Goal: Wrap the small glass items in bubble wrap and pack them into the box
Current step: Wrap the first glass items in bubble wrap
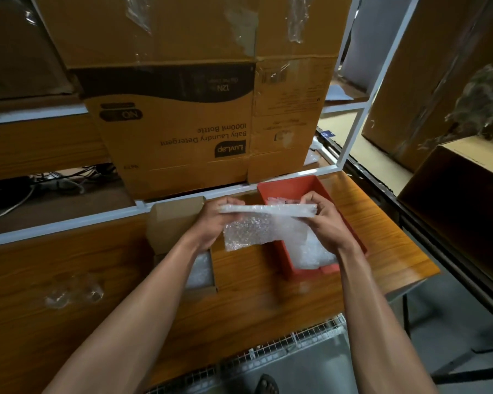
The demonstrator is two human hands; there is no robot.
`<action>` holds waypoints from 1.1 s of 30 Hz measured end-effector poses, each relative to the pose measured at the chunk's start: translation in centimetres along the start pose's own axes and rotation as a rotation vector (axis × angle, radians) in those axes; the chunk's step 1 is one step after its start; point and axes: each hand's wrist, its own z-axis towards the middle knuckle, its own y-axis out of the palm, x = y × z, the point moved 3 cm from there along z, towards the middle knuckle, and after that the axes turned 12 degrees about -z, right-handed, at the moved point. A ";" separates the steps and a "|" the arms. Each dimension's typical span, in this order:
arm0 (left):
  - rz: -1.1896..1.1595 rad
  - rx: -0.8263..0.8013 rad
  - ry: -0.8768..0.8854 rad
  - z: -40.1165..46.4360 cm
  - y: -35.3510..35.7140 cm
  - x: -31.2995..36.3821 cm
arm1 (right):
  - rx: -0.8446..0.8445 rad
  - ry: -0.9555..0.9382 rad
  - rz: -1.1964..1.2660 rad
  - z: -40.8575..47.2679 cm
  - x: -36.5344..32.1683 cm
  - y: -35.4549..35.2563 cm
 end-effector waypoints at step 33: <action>0.033 0.068 0.056 -10.5 -13.3 0.5 | -0.112 -0.041 -0.023 -5.5 -3.7 12.7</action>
